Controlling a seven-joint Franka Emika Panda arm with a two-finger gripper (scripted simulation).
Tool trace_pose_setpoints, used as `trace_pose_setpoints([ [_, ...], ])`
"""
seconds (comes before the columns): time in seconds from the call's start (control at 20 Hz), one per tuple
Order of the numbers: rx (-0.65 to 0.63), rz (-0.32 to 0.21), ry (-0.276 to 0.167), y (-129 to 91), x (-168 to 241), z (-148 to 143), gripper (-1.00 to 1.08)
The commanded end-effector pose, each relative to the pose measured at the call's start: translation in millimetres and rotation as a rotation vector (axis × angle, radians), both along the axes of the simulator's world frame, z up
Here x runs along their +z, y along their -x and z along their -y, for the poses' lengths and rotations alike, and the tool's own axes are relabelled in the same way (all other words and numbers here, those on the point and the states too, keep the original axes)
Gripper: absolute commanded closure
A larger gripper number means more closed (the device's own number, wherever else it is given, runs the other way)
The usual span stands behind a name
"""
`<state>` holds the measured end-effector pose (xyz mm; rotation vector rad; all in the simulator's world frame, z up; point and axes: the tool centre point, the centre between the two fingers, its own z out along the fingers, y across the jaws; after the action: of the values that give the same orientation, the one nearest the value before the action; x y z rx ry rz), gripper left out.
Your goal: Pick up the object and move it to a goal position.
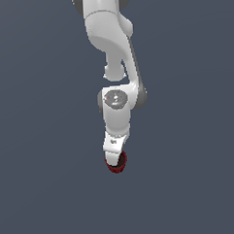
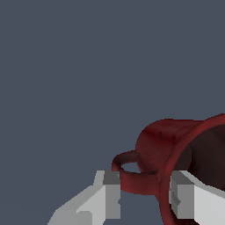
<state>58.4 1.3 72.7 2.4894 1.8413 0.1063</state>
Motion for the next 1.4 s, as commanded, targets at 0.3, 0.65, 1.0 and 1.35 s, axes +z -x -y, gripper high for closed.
trace_pose_setpoints([
  [0.3, 0.000, 0.002, 0.001, 12.5, 17.6, -20.6, 1.08],
  [0.65, -0.002, 0.002, 0.002, 39.6, 53.6, -64.3, 1.08],
  [1.0, -0.003, 0.003, 0.003, 67.5, 92.9, -111.7, 1.08],
  [1.35, -0.003, 0.003, 0.002, 81.4, 115.4, -139.0, 1.08],
])
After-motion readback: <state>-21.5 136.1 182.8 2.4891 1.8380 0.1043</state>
